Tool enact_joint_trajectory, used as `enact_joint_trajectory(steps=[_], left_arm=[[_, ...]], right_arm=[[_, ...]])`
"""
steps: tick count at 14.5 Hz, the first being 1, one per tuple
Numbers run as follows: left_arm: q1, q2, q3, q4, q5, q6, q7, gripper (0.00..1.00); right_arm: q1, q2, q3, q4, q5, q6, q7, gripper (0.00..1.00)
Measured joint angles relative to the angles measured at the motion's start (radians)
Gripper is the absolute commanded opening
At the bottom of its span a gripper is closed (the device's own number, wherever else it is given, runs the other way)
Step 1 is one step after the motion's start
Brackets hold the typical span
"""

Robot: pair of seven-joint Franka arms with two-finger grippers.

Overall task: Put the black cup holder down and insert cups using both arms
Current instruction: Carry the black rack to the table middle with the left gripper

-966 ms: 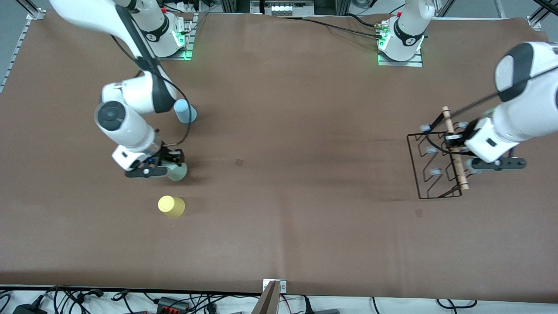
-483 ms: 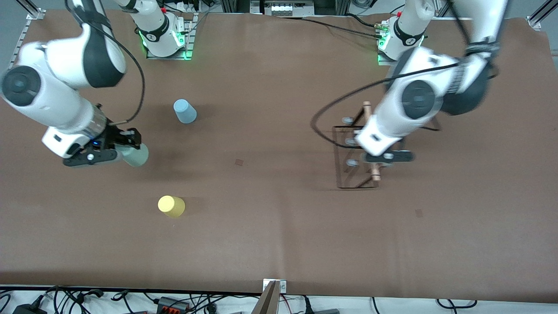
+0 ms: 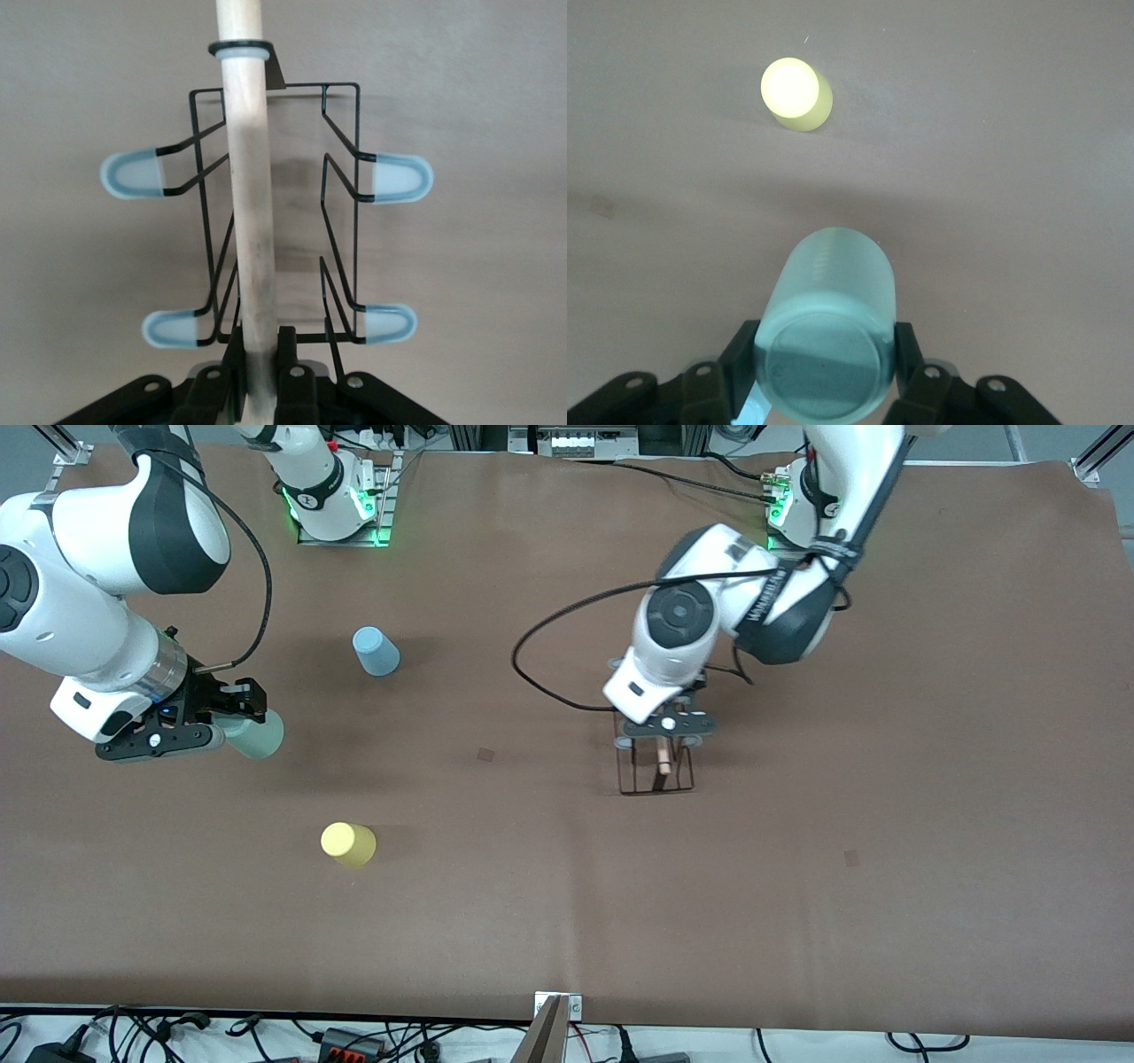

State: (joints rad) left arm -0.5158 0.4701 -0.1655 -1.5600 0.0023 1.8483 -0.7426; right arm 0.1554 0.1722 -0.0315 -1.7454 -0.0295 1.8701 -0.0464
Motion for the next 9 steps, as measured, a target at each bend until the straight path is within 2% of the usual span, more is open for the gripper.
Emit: enact_joint_trajectory(steps=[9], left_arm=[[-0.078,0.050,0.000,0.008,0.000,0.039,-0.076,0.09]], right_arm=[[0.000,0.005,-0.021,0.000,0.000,-0.046,-0.048,0.16]])
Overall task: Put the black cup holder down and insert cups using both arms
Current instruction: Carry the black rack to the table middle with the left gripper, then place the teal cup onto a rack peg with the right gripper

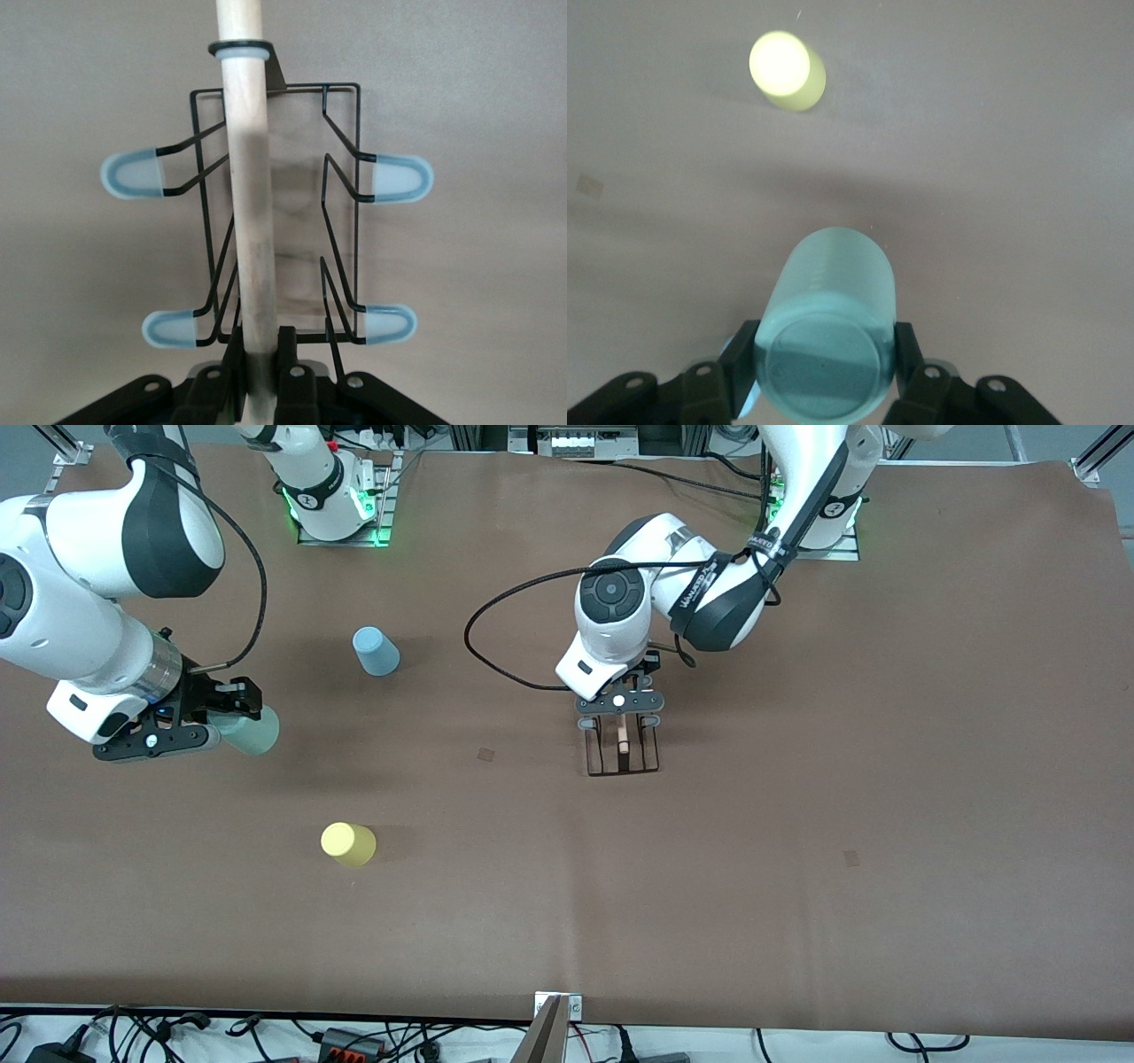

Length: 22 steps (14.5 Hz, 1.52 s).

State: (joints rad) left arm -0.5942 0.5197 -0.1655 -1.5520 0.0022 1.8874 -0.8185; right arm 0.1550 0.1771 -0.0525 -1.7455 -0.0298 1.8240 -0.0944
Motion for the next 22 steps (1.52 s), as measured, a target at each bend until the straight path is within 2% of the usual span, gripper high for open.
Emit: enact_joint_trajectory(steps=[7,8,9,10,11,18,22], left_arm=[[-0.025,0.011,0.000,0.021,0.000,0.002,-0.031,0.10],[-0.030,0.017,0.000,0.024,0.000,0.003,-0.036,0.14],[-0.032,0.024,0.000,0.026,0.000,0.004,-0.037,0.35],[-0.034,0.032,0.000,0.028,0.000,0.005,-0.037,0.81],[-0.036,0.038,0.000,0.032,0.000,0.008,-0.037,1.00],[-0.023,0.031,0.007,0.120,0.000,-0.002,-0.036,1.00],[-0.009,0.012,0.010,0.130,0.000,-0.046,-0.024,1.00]], right_arm=[[-0.001,0.005,-0.016,0.000,0.000,-0.051,-0.030,0.19],[-0.001,0.005,-0.016,0.000,0.000,-0.054,-0.030,0.19],[0.000,0.006,-0.016,0.000,0.000,-0.055,-0.030,0.19],[0.000,0.006,-0.016,0.000,0.000,-0.056,-0.030,0.19],[0.000,0.007,-0.016,0.000,0.000,-0.056,-0.030,0.19],[0.001,0.008,-0.015,0.001,0.005,-0.075,-0.029,0.19],[0.051,-0.009,-0.007,0.006,0.092,-0.110,0.082,0.19]])
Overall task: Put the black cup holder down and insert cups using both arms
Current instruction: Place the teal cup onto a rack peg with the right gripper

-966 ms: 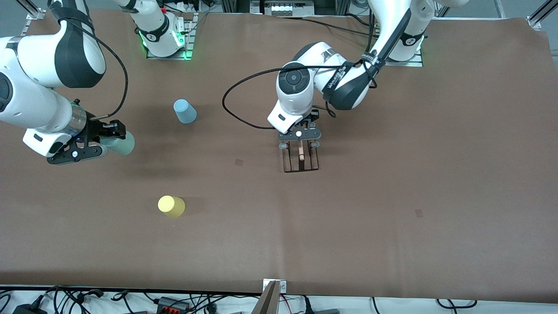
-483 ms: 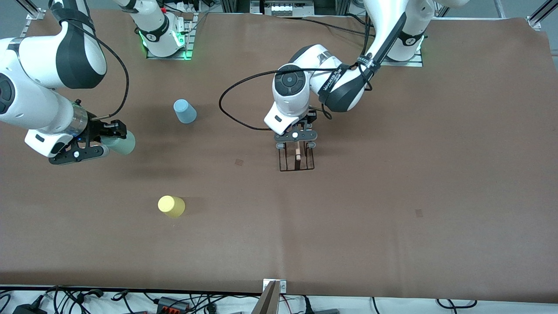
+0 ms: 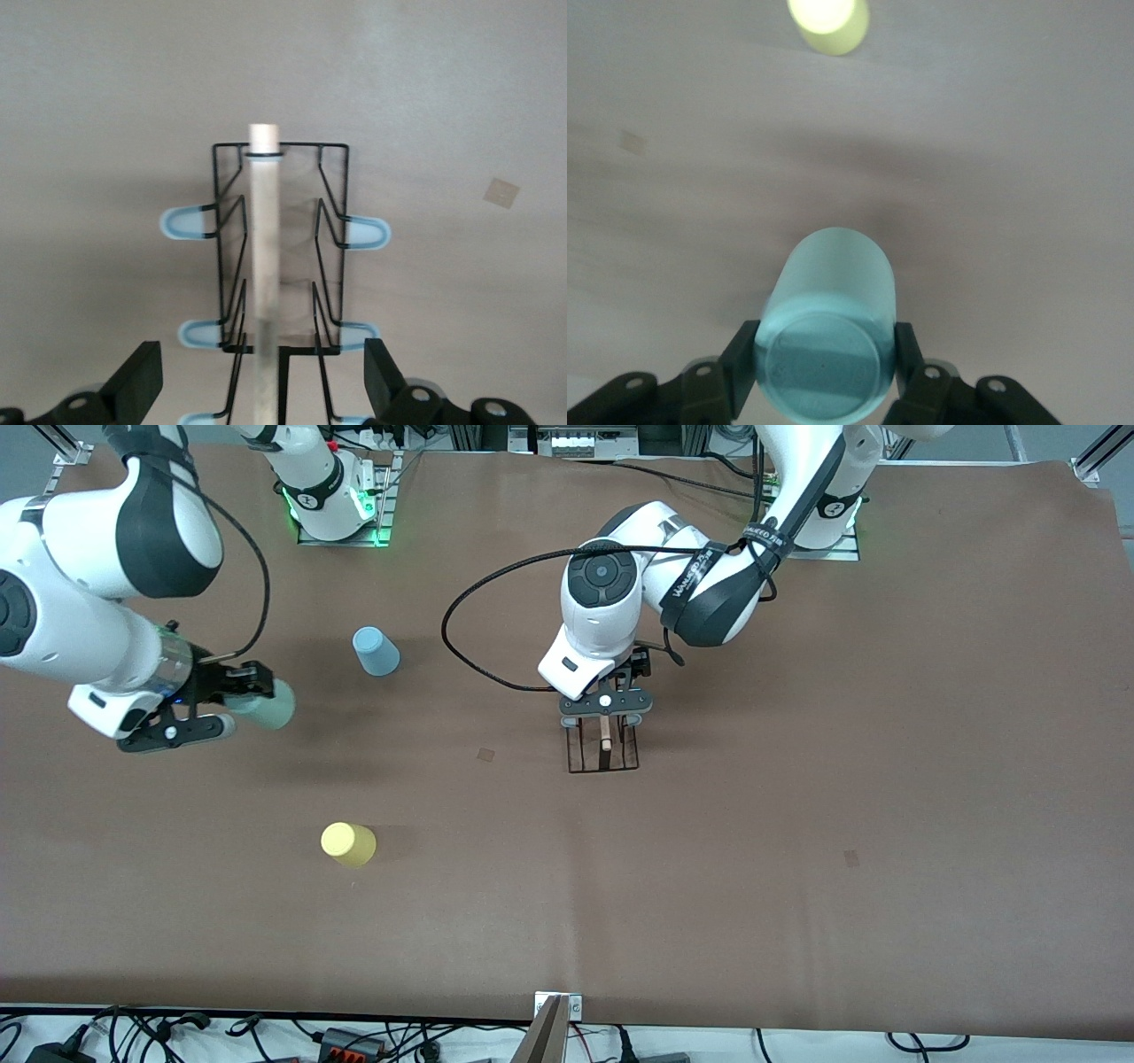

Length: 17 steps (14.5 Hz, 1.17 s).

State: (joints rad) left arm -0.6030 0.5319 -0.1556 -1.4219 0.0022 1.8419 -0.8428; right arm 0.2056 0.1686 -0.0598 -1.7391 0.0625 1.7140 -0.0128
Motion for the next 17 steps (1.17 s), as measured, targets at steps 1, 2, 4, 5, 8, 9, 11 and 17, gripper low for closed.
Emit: enact_joint_trajectory(steps=[1,2,4,5,8,9,11,17], left_arm=[[0.019,-0.015,0.000,0.006,0.000,-0.023,0.025,1.00],[0.046,-0.036,0.001,0.010,0.000,-0.051,0.061,1.00],[0.122,-0.087,0.002,0.014,0.000,-0.113,0.149,1.00],[0.165,-0.110,0.004,0.014,0.000,-0.142,0.202,1.00],[0.297,-0.162,0.012,0.014,0.000,-0.196,0.367,1.00],[0.343,-0.173,0.014,0.014,0.001,-0.205,0.417,1.00],[0.438,-0.182,0.016,0.014,0.001,-0.212,0.523,1.00],[0.602,-0.178,0.022,0.006,0.001,-0.212,0.633,1.00]], right_arm=[[0.030,-0.009,0.004,0.000,0.007,-0.001,0.059,0.19],[0.062,-0.017,0.010,0.000,0.012,-0.001,0.121,0.19],[0.118,-0.033,0.038,0.000,0.015,0.002,0.262,0.18],[0.137,-0.038,0.065,0.000,0.017,0.008,0.341,0.18],[0.167,-0.040,0.198,-0.016,0.019,0.077,0.624,0.18],[0.182,-0.040,0.241,-0.030,0.019,0.115,0.716,0.18],[0.223,-0.040,0.301,-0.064,0.018,0.207,0.882,0.18],[0.310,-0.025,0.410,-0.168,-0.085,0.421,1.178,0.18]])
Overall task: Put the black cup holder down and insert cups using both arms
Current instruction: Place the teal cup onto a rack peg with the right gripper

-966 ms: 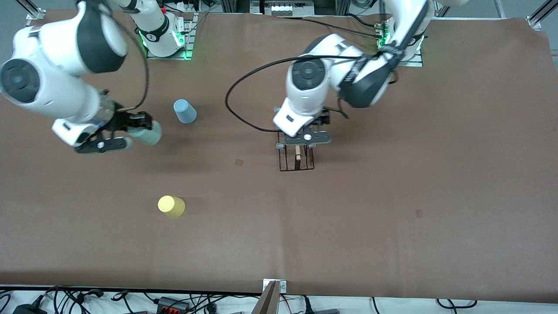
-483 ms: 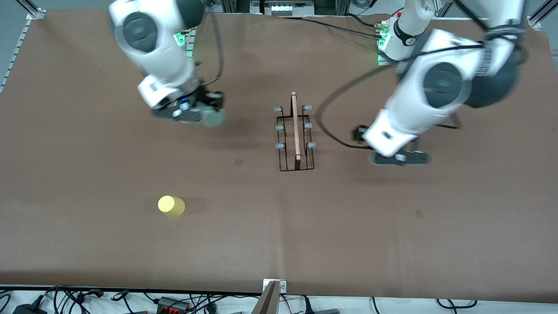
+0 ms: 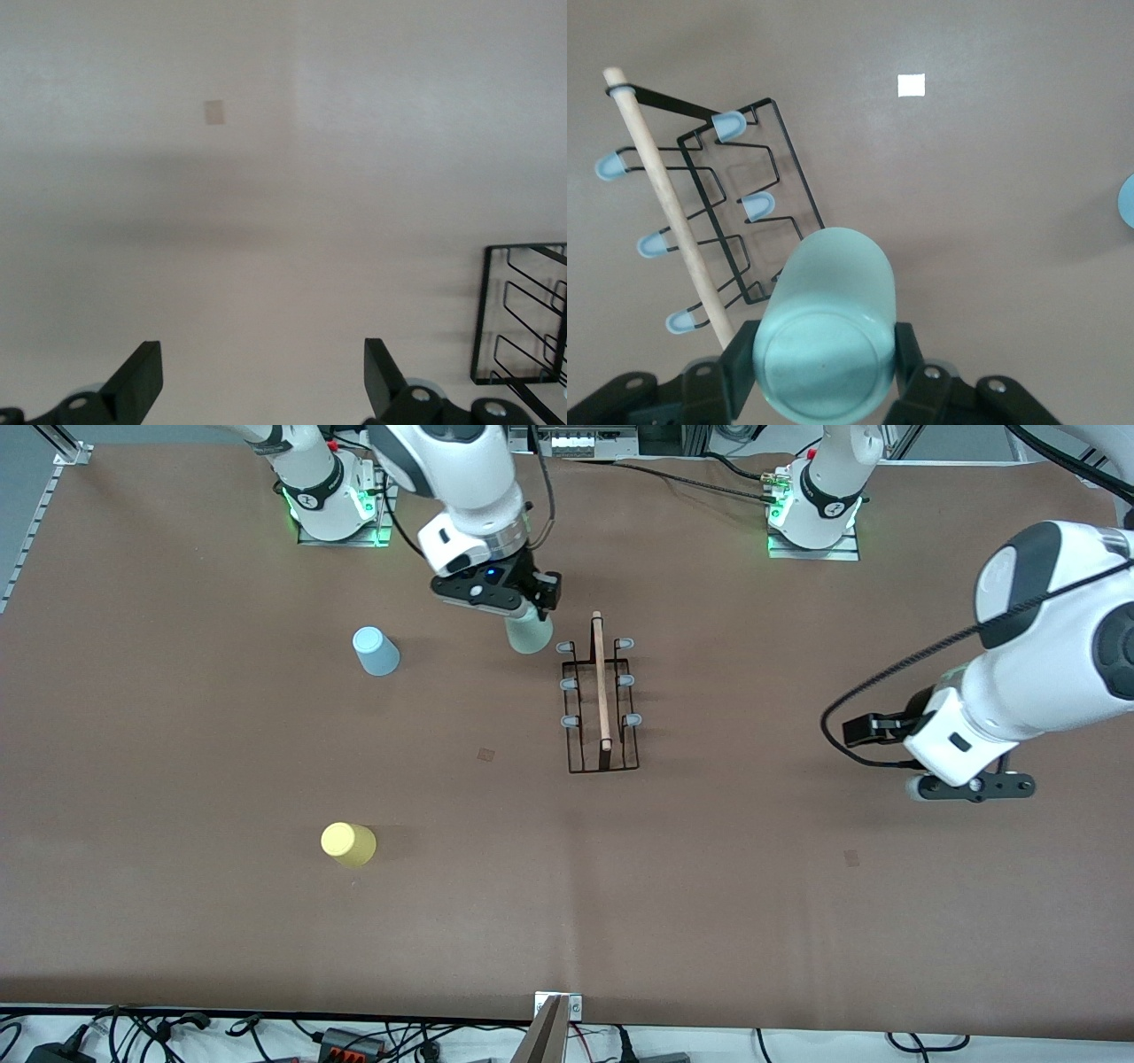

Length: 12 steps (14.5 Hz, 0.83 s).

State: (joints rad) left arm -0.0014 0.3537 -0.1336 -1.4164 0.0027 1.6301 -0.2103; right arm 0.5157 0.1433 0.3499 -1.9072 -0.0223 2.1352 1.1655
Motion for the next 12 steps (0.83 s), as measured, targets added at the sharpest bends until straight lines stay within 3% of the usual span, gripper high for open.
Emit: enact_joint_trajectory(steps=[4,12], left_arm=[[0.080,0.009,0.001,-0.001,0.000,0.001,0.034,1.00],[0.094,0.009,0.001,-0.001,0.000,0.001,0.042,1.00]], right_arm=[[0.013,0.058,0.001,-0.007,-0.047,0.100,0.039,0.18],[0.060,0.135,0.002,-0.006,-0.079,0.169,0.054,0.22]])
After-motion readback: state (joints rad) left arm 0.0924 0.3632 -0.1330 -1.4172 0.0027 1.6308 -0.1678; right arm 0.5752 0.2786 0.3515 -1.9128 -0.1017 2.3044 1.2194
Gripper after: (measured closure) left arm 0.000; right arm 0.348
